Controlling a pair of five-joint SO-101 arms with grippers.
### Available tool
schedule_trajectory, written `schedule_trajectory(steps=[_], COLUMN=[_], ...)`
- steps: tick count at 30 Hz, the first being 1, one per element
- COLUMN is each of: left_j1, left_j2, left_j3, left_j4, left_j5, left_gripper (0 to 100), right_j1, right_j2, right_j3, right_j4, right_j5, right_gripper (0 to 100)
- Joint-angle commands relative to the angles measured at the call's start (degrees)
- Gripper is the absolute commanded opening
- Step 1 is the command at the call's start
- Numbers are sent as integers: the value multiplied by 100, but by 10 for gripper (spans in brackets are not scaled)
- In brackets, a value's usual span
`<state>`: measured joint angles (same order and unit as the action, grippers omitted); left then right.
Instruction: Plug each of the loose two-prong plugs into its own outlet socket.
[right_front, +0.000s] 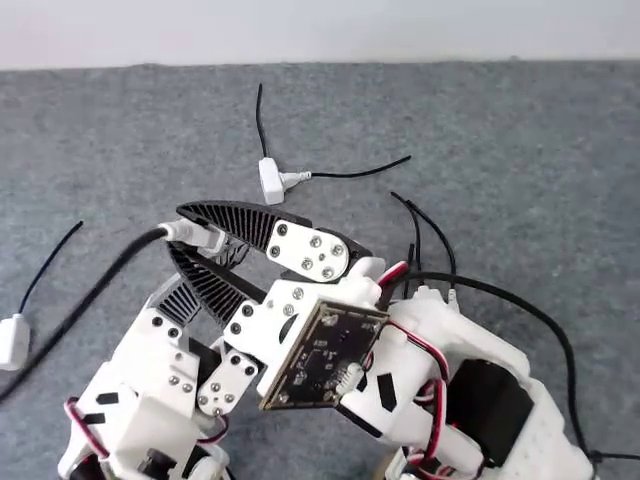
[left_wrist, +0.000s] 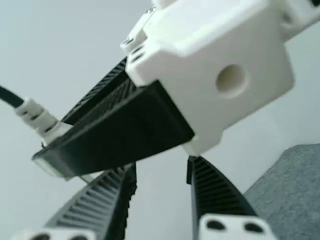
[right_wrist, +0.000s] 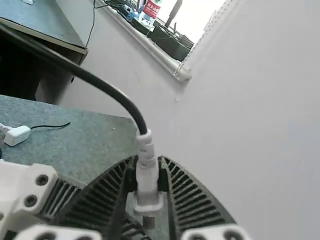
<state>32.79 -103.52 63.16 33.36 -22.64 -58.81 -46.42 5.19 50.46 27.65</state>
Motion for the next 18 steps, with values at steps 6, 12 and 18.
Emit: schedule_trajectory(steps=[6, 12, 18], left_j1=[-527, -527, -527], left_j2=[-97, -97, -97], left_j3=[-224, -224, -224], left_j4=[9, 26, 26], left_j5=[-53, -44, 123], left_gripper=[159, 159, 159], right_j1=[-31, -22, -22], right_j2=[-462, -541, -541], right_j3=[-273, -264, -273], right_j4=[444, 884, 1042], right_j5=[-79, -79, -79], right_gripper=[9, 9, 9])
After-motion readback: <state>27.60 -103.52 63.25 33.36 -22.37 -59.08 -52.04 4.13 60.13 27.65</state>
